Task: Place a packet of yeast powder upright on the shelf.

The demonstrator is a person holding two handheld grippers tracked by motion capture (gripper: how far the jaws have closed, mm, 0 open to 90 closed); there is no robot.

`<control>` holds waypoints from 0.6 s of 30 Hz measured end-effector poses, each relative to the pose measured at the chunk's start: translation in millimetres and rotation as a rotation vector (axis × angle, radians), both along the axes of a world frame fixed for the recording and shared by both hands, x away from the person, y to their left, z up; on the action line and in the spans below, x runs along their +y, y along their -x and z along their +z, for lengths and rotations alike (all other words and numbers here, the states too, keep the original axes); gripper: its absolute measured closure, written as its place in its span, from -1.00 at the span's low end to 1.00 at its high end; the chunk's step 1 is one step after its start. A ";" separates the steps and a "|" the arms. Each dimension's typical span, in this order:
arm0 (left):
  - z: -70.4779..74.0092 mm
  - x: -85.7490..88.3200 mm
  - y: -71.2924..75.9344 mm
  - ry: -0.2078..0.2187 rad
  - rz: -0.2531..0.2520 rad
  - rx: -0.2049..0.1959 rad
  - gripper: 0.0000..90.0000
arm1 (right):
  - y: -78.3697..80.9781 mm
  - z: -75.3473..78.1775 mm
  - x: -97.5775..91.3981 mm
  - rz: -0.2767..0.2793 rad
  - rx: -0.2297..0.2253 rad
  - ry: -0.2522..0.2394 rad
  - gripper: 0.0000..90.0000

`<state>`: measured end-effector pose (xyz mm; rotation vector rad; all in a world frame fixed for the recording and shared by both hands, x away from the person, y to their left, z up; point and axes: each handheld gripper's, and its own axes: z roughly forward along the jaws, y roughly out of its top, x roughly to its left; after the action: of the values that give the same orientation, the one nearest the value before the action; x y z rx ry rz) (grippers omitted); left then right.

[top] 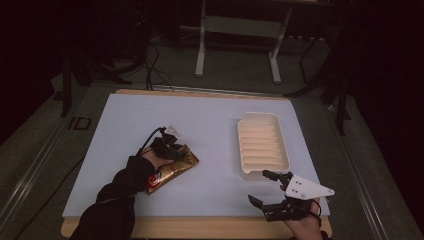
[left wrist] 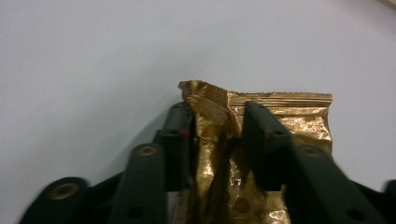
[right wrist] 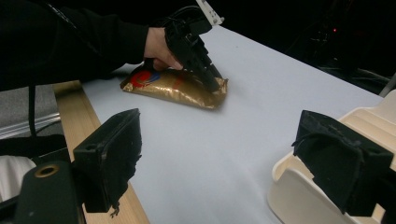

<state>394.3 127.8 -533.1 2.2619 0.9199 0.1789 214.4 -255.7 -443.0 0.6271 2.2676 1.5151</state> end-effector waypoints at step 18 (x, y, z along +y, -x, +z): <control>18.8 -10.8 17.8 -0.058 0.034 -0.089 0.99 | 0.3 0.4 0.0 -0.001 0.002 0.001 -0.66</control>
<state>376.5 117.0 -514.2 2.2727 0.9176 0.3221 214.1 -255.7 -442.7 0.6298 2.2684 1.5136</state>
